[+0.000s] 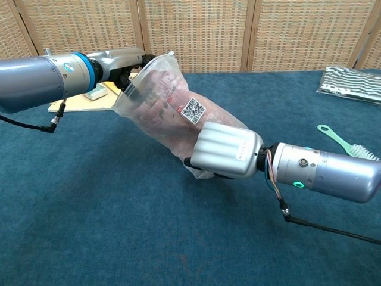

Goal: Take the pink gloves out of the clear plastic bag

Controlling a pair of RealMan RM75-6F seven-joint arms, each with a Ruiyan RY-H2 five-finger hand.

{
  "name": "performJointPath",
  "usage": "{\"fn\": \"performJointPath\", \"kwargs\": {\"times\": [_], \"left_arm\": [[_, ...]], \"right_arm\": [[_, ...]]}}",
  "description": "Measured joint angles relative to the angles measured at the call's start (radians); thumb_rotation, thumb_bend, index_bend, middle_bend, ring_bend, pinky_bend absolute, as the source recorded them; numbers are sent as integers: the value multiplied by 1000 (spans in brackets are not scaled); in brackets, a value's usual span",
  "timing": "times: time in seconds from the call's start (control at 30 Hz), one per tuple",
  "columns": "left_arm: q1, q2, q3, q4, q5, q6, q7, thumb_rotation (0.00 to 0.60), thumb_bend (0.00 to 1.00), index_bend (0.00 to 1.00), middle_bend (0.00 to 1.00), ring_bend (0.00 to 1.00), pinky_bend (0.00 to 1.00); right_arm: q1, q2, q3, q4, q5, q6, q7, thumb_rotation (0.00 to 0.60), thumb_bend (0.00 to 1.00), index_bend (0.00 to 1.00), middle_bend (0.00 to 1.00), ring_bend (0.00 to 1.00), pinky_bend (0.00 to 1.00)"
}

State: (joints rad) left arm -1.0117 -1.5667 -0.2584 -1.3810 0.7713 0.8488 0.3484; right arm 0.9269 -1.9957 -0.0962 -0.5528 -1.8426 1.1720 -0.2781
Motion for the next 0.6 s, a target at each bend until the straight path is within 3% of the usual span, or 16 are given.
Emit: {"fn": "performJointPath", "kwargs": {"times": [0.4, 0.6], "left_arm": [[0, -1, 0, 10, 5, -5, -8, 600, 476, 794, 0, 0, 0], [4, -1, 0, 14, 3, -12, -21, 600, 476, 794, 0, 0, 0]], "right_arm": [[3, -14, 0, 14, 10, -5, 12, 600, 515, 583, 858, 747, 930], [0, -22, -3, 21, 14, -3, 20, 600, 579, 667, 876, 765, 952]]}}
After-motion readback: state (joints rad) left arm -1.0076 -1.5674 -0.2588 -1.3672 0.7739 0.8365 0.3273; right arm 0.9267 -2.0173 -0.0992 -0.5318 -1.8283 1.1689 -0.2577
